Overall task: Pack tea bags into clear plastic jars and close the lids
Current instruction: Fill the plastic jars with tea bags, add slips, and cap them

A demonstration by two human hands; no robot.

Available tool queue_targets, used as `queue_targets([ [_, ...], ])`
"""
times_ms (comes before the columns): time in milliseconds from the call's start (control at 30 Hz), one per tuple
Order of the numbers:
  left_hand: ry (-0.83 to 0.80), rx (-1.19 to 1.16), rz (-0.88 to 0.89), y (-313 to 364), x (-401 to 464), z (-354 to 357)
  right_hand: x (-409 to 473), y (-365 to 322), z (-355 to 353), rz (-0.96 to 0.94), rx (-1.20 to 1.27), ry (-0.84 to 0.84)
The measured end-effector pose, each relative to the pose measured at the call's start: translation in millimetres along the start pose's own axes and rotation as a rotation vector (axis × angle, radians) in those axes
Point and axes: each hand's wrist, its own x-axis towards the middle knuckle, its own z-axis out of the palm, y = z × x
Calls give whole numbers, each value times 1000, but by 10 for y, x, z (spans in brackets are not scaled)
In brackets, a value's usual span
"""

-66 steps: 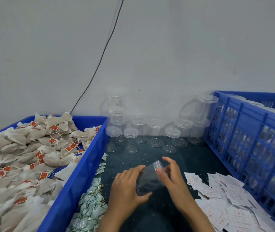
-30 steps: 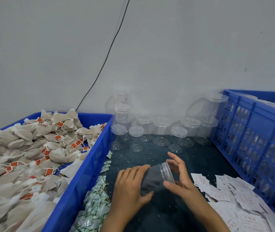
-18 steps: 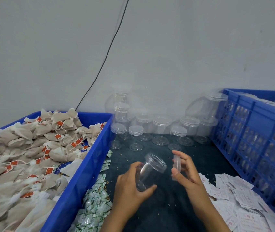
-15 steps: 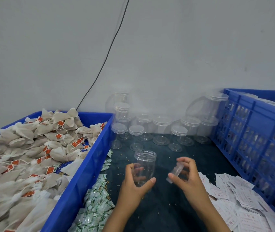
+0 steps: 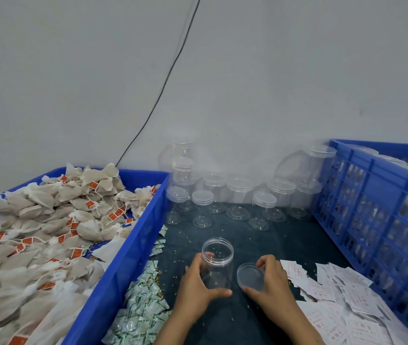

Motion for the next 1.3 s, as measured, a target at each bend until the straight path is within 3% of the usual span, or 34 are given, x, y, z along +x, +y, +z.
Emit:
queue_targets([
  [167,-45,53,-67,150,-64,-50,52,-67,-118,102,-81,-138],
  [300,-186,-95,-217,385,-117,-174,146,-125,-276,169,130,-220],
  [433,-33,-118,-123,885,-121,-339,221,-314,-489,39,251,-121],
  [600,187,-190,24,1475,11,-569,297,-1018,-636,-96,522,-75],
  [800,215,248,16,1682,31,-1110,262,-1902,-331,-159,731,-179],
  [967,171,718,-37,1332,-147,-1804,105,-2287,100,-204,723,-230],
  [1100,16,909,-117,918,-323,-2392,-6,-2398,389,-258,655,-258],
  [1200,-219,870,-182,719,-415,-2657,-10,-2463,542,-266,608,-295],
  [1300,-483,872,-366,670,-421,-2760,-6,-2483,641,-285,542,-335],
])
